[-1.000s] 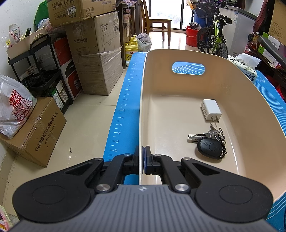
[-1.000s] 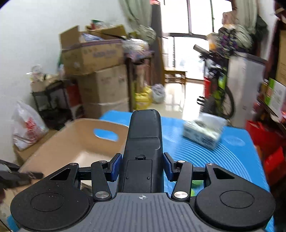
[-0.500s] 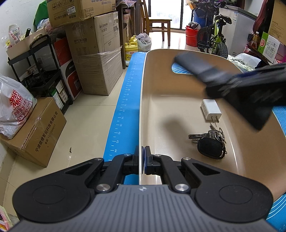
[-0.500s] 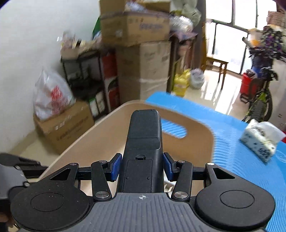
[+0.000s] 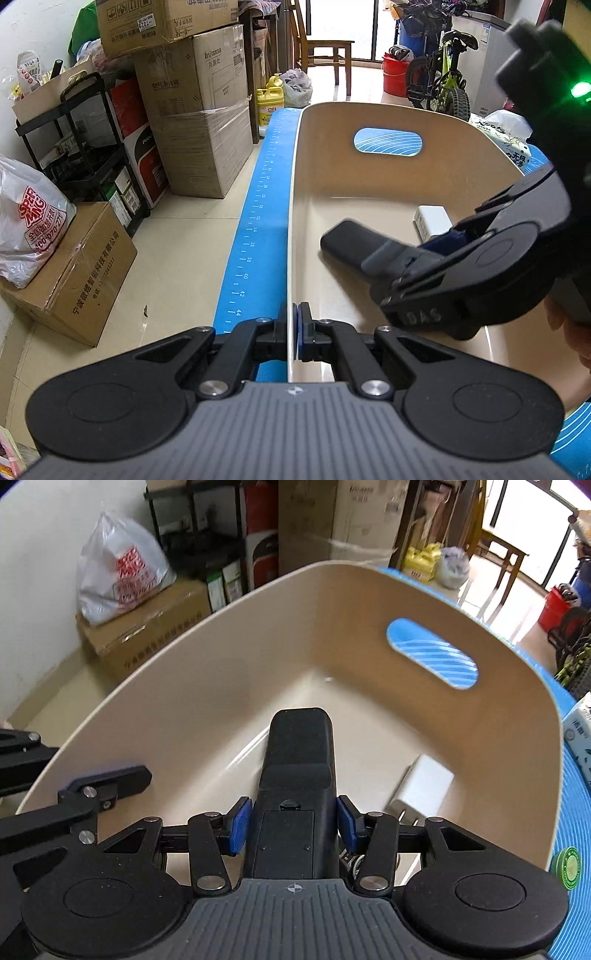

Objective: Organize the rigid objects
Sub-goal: 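Carry the black remote into the basket and open the right gripper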

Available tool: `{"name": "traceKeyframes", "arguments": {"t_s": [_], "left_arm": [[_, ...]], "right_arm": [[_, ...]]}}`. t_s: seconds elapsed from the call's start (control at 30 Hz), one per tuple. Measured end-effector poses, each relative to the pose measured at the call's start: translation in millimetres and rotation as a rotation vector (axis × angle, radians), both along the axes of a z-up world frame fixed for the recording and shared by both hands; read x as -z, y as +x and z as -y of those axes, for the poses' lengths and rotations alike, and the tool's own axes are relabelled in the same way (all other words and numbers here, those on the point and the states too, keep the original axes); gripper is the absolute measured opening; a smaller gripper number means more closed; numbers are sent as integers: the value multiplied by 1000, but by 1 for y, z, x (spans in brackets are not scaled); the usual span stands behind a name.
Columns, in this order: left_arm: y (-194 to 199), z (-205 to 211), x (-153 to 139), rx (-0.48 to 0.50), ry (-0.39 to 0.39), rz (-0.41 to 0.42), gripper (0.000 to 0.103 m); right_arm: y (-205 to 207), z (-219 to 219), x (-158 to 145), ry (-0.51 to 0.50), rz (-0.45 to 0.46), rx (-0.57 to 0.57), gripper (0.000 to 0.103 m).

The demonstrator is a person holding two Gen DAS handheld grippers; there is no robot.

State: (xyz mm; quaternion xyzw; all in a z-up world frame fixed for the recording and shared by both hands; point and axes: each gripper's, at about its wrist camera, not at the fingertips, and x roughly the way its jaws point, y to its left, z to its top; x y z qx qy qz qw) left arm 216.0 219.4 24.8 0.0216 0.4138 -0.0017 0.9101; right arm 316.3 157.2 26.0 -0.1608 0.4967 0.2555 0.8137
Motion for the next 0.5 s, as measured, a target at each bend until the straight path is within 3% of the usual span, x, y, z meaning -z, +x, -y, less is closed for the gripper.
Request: {"name": "traceKeyframes", "arguments": {"t_s": [0.17,0.27,0.43,0.5], "left_arm": [[0,1,0,2,2,2,3],[0,2,0,2,2,2,3],[0,1,1,0,1,-3,4],[1,0,1,0,0,-3,4]], "right_arm": [[2,-11,14,-79,-86,-45,53],[0,-14,13,-81,-84,-51,54],[-2,-11,3,-52,-41,-29,75],[-4,-5,-3,-48,-15,-19,77]]}}
